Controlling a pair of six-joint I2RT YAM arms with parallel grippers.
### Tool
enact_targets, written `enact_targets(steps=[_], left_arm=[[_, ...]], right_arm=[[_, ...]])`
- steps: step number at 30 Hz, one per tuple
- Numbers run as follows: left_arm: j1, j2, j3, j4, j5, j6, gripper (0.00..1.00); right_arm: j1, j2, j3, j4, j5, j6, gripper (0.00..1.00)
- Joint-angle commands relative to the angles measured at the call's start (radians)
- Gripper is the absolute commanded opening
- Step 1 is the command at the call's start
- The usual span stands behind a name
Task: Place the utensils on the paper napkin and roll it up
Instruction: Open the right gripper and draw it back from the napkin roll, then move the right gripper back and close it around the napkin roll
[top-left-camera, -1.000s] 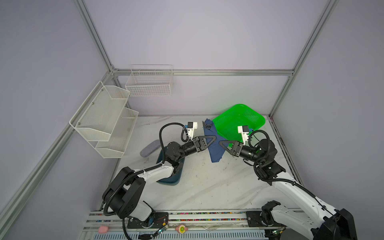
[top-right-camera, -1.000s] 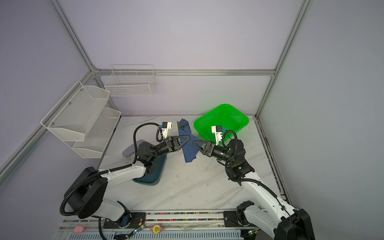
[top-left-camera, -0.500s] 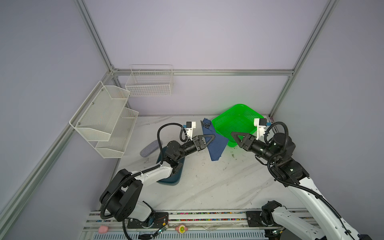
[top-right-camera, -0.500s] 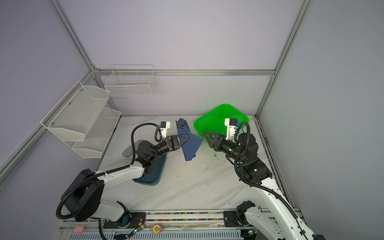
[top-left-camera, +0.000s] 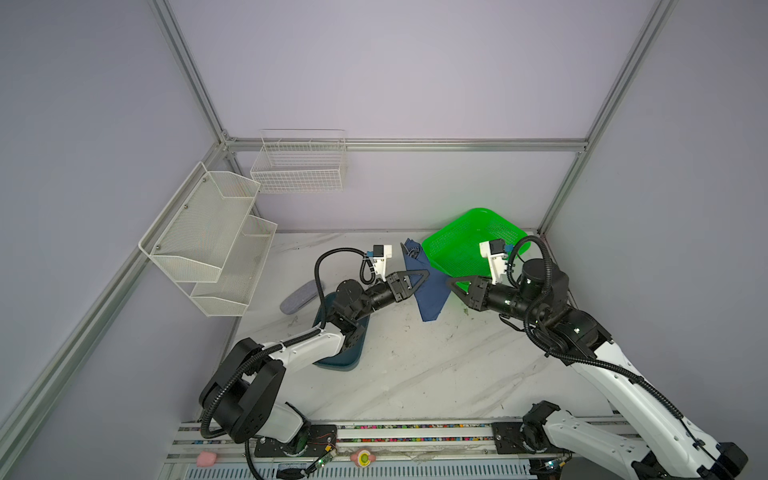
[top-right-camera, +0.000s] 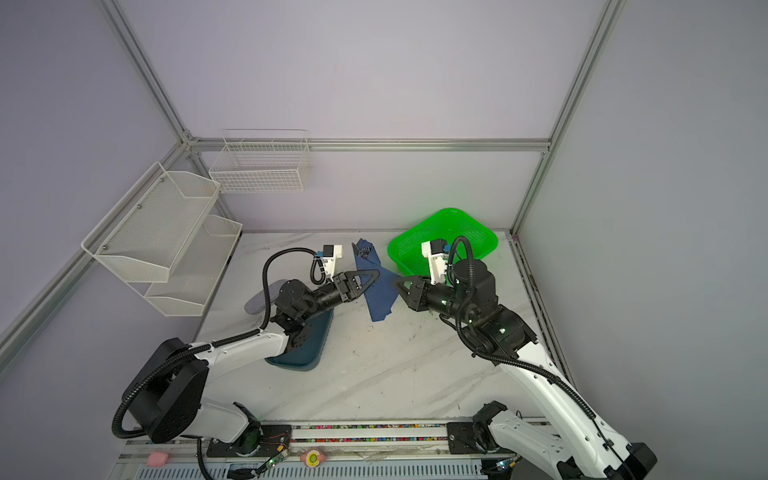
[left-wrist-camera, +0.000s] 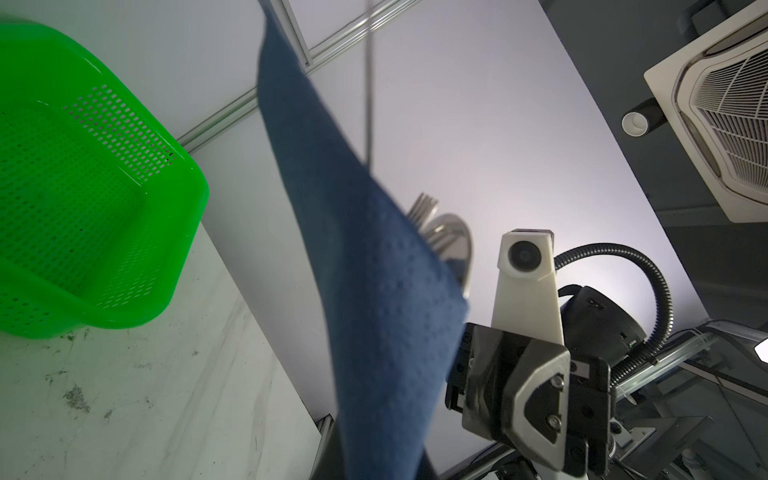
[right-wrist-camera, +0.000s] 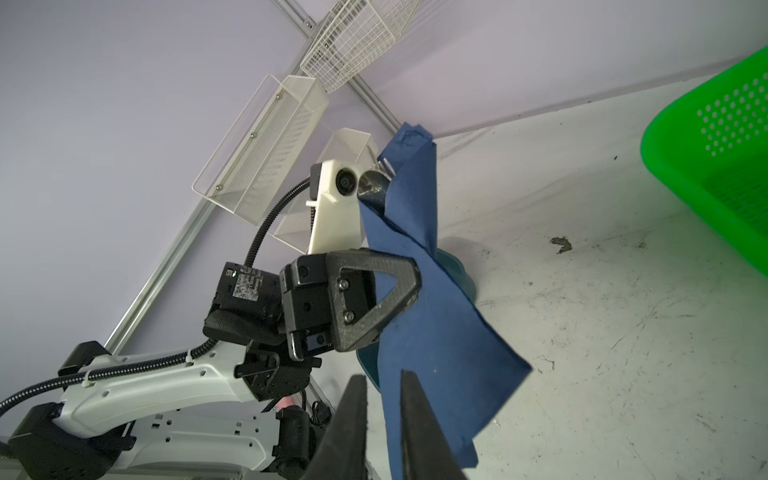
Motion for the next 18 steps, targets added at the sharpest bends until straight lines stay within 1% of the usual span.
enact_targets(steps=[1,6,10,18], left_arm=[[0.007,-0.038,0.024,0.048,-0.011,0.028,0.03],[0.006,-0.039,0.028,0.049,-0.004,0.023,0.03],[0.006,-0.038,0.031,0.051,0.0,0.017,0.03],[0.006,-0.039,0.034,0.071,0.006,-0.001,0.03]], right_arm=[[0.039,0.026,0.021,-0.018,0.073,-0.028,0.2],[0.041,0.068,0.015,-0.02,0.09,-0.027,0.22],[0.041,0.073,-0.013,0.005,0.098,-0.013,0.27],[0.041,0.086,-0.041,0.02,0.106,0.011,0.29]])
